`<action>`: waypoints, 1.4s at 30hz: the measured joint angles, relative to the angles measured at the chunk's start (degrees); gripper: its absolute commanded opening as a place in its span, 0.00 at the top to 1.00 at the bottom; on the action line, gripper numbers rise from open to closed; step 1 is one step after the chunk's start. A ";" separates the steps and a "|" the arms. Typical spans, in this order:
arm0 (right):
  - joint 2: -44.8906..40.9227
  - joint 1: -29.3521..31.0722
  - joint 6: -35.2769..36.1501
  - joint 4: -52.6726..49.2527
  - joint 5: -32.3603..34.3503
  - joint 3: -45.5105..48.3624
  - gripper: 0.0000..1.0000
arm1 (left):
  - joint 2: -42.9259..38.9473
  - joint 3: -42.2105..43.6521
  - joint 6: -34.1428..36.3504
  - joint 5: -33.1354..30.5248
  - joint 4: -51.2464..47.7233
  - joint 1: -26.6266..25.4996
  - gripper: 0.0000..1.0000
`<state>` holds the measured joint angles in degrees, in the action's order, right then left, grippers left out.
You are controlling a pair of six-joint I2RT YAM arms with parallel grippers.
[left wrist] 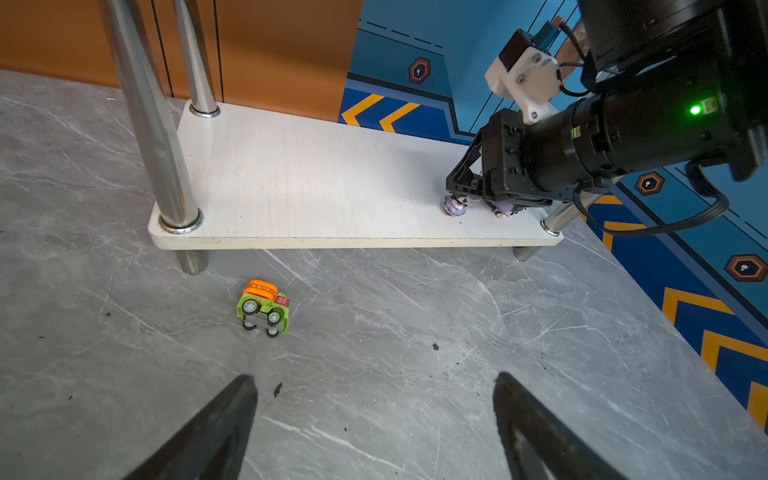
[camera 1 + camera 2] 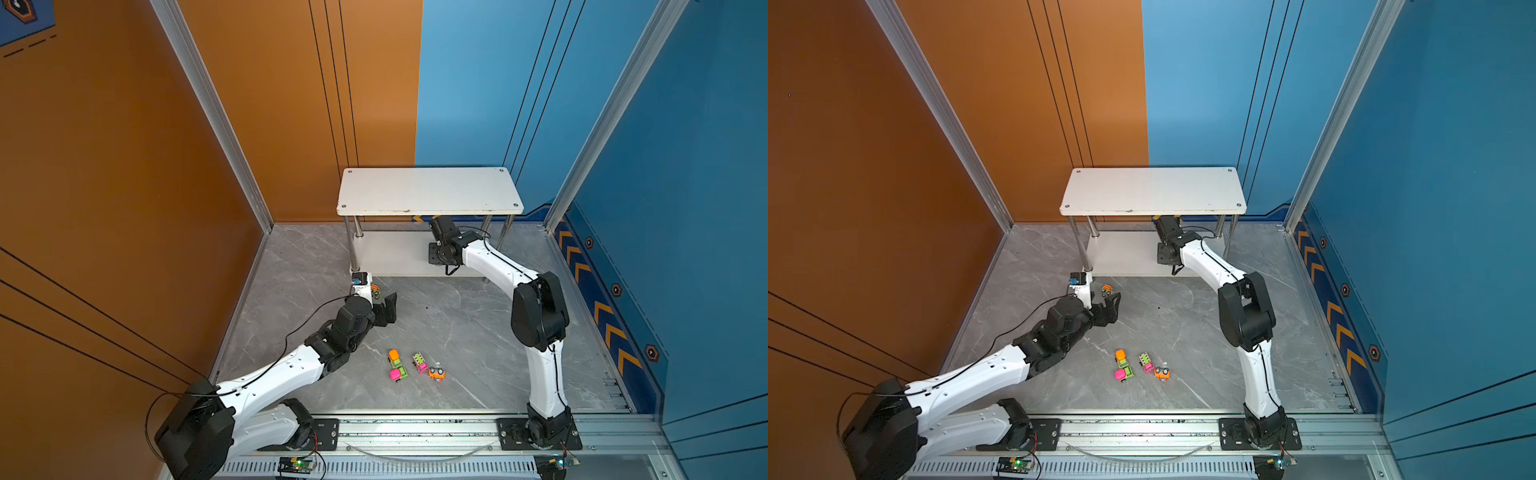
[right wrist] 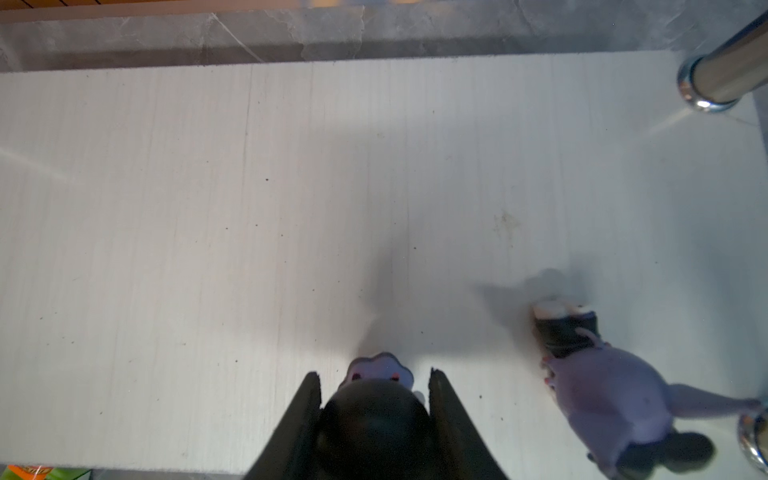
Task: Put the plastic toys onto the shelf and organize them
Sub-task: 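Lower the figure onto the lower shelf board beside the purple figure, then set the black-and-purple figure upright on the board and open the right gripper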
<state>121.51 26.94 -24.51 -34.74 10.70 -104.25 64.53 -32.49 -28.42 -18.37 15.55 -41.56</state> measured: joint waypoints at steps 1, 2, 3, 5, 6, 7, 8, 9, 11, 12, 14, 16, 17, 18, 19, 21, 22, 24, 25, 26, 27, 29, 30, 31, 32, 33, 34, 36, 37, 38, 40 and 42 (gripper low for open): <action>0.00 0.00 0.00 0.00 0.00 0.09 0.77 | 0.00 0.00 0.00 0.00 0.00 0.00 0.10; 0.00 0.00 0.00 0.00 0.00 0.20 0.77 | 0.04 0.00 -0.04 0.00 0.00 0.00 0.10; 0.00 0.00 0.00 0.00 -0.02 0.31 0.77 | 0.11 -0.02 -0.13 0.00 0.02 0.00 0.10; 0.00 0.00 0.00 0.11 -0.02 0.57 0.77 | 0.39 -0.11 -0.17 0.02 0.00 0.00 0.10; -0.02 0.00 0.00 0.33 0.00 0.94 0.77 | 0.52 -0.11 -0.17 0.04 0.02 0.00 0.10; -0.15 0.00 0.00 0.48 0.00 1.11 0.77 | 0.59 -0.11 -0.17 0.09 0.00 0.00 0.10; -0.24 0.00 0.00 0.63 0.00 1.29 0.77 | 0.61 -0.11 -0.20 0.22 0.00 0.00 0.10; -0.31 0.00 0.00 0.81 0.00 1.42 0.77 | 0.63 -0.11 -0.20 0.28 0.02 0.00 0.10; -0.37 0.00 0.00 0.94 0.00 1.57 0.77 | 0.63 -0.11 -0.37 0.46 0.02 0.02 0.10; -0.37 0.00 0.00 0.94 0.00 1.57 0.77 | 0.63 -0.11 -0.42 0.46 0.00 0.02 0.10; -0.37 0.00 0.00 0.94 0.00 1.57 0.73 | 0.63 -0.11 -0.57 0.48 0.00 0.04 0.10; -0.37 0.00 0.00 0.94 0.00 1.57 0.67 | 0.63 -0.11 -0.59 0.48 0.00 0.04 0.10; -0.37 0.00 0.00 0.94 0.00 1.57 0.65 | 0.61 -0.11 -0.59 0.48 0.00 0.04 0.10; -0.37 0.00 0.00 0.94 0.00 1.57 0.63 | 0.61 -0.11 -0.59 0.46 0.00 0.04 0.10; -0.37 0.00 0.00 0.94 0.00 1.57 0.62 | 0.61 -0.11 -0.59 0.46 0.00 0.04 0.10; -0.37 0.00 0.00 0.94 -0.02 1.57 0.59 | 0.61 -0.11 -0.57 0.46 0.00 0.04 0.10; -0.37 0.00 0.00 0.94 -0.02 1.57 0.57 | 0.61 -0.11 -0.59 0.46 0.02 0.04 0.10; -0.37 0.00 0.00 0.92 -0.07 1.57 0.55 | 0.61 -0.11 -0.57 0.46 0.00 0.04 0.10; -0.35 0.00 0.00 0.87 -0.13 1.57 0.53 | 0.61 -0.11 -0.57 0.46 0.00 0.04 0.10; -0.28 0.00 0.00 0.85 -0.20 1.57 0.52 | 0.61 -0.11 -0.59 0.46 0.00 0.04 0.10; -0.15 0.00 0.00 0.85 -0.20 1.57 0.51 | 0.61 -0.11 -0.59 0.46 0.00 0.04 0.10; 0.22 0.00 -0.02 0.83 -0.22 1.57 0.48 | 0.61 -0.13 -0.57 0.46 0.00 0.04 0.10; 0.35 0.00 0.00 0.83 -0.22 1.57 0.48 | 0.61 -0.13 -0.57 0.46 0.00 0.04 0.10; 0.48 0.00 0.02 0.83 -0.20 1.57 0.48 | 0.61 -0.13 -0.57 0.46 0.00 0.04 0.10; 0.61 0.00 0.00 0.83 -0.22 1.57 0.49 | 0.61 -0.11 -0.57 0.46 0.00 0.04 0.10; 0.72 0.00 0.02 0.83 -0.22 1.55 0.49 | 0.61 -0.11 -0.57 0.46 0.00 0.04 0.09; 0.92 0.00 0.02 0.83 -0.22 1.51 0.49 | 0.61 -0.13 -0.57 0.46 0.00 0.04 0.10; 1.31 0.00 0.02 0.79 -0.22 1.36 0.51 | 0.61 -0.13 -0.57 0.46 0.00 0.04 0.10; 1.49 0.00 0.02 0.79 -0.22 1.25 0.56 | 0.61 -0.13 -0.57 0.46 0.00 0.04 0.10; 1.70 0.00 0.00 0.79 -0.26 1.14 0.61 | 0.61 -0.15 -0.57 0.46 0.00 0.04 0.09; 2.16 0.00 -0.02 0.79 -0.17 0.76 0.63 | 0.61 -0.22 -0.57 0.46 0.00 0.04 0.10; 2.27 -0.07 0.07 0.79 -0.39 0.33 0.64 | 0.61 -0.22 -0.57 0.46 -0.02 0.04 0.10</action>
<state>123.79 26.87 -24.45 -33.95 10.31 -103.92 65.14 -32.71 -28.99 -17.91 15.53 -41.52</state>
